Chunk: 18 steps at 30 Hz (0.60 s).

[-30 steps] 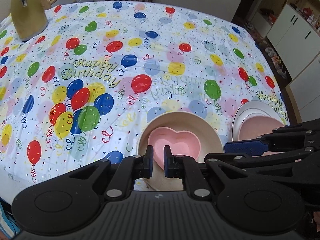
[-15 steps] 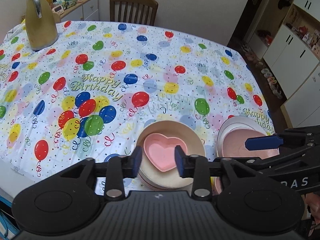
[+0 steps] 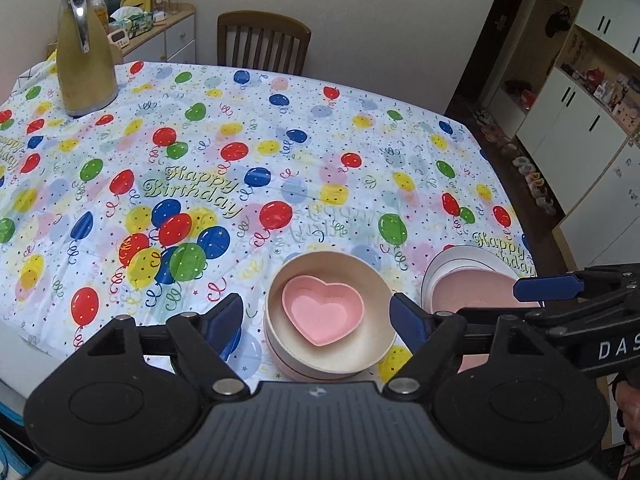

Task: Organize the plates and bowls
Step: 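Lower the heart dish into the cream bowl and open both grippers, then move both grippers to the rim of the nested bowl stack and close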

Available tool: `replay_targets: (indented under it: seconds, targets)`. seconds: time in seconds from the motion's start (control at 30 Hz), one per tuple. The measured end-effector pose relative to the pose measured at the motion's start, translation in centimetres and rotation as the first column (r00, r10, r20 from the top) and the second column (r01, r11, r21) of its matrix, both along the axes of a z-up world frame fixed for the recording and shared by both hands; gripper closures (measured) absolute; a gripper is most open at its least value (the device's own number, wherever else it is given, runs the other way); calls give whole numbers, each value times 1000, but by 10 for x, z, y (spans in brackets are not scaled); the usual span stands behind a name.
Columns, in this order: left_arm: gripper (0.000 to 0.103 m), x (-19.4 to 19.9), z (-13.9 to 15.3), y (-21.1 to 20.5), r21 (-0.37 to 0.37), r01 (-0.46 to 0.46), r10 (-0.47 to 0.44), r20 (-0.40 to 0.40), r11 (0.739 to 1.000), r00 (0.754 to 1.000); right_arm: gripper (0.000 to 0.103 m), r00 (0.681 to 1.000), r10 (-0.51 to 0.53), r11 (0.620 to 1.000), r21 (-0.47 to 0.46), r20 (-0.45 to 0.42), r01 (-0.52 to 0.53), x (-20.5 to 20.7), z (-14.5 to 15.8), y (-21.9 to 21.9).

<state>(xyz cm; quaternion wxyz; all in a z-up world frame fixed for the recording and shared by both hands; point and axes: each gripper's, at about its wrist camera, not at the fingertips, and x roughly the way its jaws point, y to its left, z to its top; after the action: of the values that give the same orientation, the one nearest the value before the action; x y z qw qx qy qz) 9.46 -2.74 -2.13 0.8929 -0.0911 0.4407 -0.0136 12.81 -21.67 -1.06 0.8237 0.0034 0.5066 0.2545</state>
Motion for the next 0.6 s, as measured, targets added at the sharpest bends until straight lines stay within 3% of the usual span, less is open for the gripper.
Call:
replay_targets:
  seconds: [0.03,0.1,0.2,0.43,0.6]
  targets:
    - [21,0,-1,1,-7,5,-5,3,1000,1000,8,1000,-13,1000,8,7,13,-1,0,-2]
    - [8,2,-4,3,-14,11,-10,8,1000,1000,5,999,-44,999,22,24,43,-2,-1,-5]
    - [1,3,-9,10,-14,14,-14,16,1000,1000,4,996,-87,995,45,13,87,-3,-6,-8]
    - [1,17,-32,34,-83,-13,11,-21,996,1000,4,976,-217,974,59,-36,219,1,-26,-7]
    - [1,29,-53,45,-100,-17,10,-70,995,998,9,954,-284,956,48,-100,290,6,-47,-1]
